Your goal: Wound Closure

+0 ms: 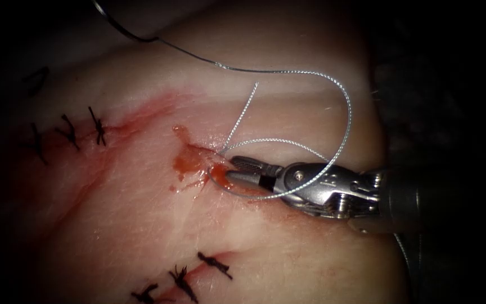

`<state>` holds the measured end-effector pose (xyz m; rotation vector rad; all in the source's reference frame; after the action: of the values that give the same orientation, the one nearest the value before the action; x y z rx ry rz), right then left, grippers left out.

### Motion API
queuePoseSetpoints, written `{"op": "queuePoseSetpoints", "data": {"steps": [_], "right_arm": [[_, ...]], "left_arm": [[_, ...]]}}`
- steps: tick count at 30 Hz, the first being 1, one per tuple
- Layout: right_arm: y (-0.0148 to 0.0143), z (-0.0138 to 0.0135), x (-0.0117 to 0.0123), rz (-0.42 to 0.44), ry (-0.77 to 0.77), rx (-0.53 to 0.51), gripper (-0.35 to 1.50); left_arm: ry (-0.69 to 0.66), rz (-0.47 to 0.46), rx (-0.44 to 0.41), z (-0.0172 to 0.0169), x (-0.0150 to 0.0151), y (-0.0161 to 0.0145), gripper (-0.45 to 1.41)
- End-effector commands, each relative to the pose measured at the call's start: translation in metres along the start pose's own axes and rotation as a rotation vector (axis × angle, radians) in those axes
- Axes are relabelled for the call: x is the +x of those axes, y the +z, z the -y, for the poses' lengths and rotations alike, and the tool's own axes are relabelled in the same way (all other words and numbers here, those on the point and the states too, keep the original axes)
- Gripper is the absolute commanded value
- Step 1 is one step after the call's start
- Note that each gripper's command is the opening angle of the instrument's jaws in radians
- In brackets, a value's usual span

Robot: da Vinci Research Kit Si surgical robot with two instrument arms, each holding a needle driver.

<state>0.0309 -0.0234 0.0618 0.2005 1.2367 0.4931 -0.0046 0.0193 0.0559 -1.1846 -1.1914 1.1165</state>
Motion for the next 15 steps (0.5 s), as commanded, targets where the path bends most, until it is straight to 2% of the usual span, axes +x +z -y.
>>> {"op": "queuePoseSetpoints", "data": {"steps": [1, 2, 3, 4, 7, 11, 13, 15], "right_arm": [[0.0019, 0.0003, 0.0001, -0.001, -0.019, -0.003, 0.19], [0.0022, 0.0004, 0.0001, -0.001, -0.031, -0.006, 0.25], [0.0026, 0.0005, 0.0002, 0.0, -0.031, -0.009, 0.52], [0.0029, 0.0006, 0.0001, 0.0, -0.032, -0.011, 0.62], [0.0033, 0.0012, -0.0002, 0.0, -0.061, -0.018, 0.51], [0.0033, 0.0013, -0.0005, 0.0, -0.093, -0.018, 0.57], [0.0032, 0.0012, -0.0005, -0.001, -0.11, -0.019, 0.46], [0.003, 0.0009, -0.0004, -0.001, -0.125, -0.02, 0.42]], "left_arm": [[0.001, 0.001, -0.002, 0.0005, 0.0001, 0.0005, -0.45], [0.001, 0.001, -0.002, 0.0005, 0.0001, 0.0005, -0.45], [0.001, 0.001, -0.002, 0.0005, 0.0001, 0.0005, -0.45], [0.001, 0.001, -0.002, 0.0005, 0.0001, 0.0005, -0.45], [0.001, 0.0, -0.002, 0.0005, 0.0001, 0.0006, -0.45], [0.001, -0.001, -0.001, 0.0005, 0.0, 0.0006, -0.45], [0.0, -0.001, -0.001, 0.0005, 0.0, 0.0006, -0.45], [0.0, -0.001, -0.001, 0.0005, 0.0, 0.0006, -0.45]]}}
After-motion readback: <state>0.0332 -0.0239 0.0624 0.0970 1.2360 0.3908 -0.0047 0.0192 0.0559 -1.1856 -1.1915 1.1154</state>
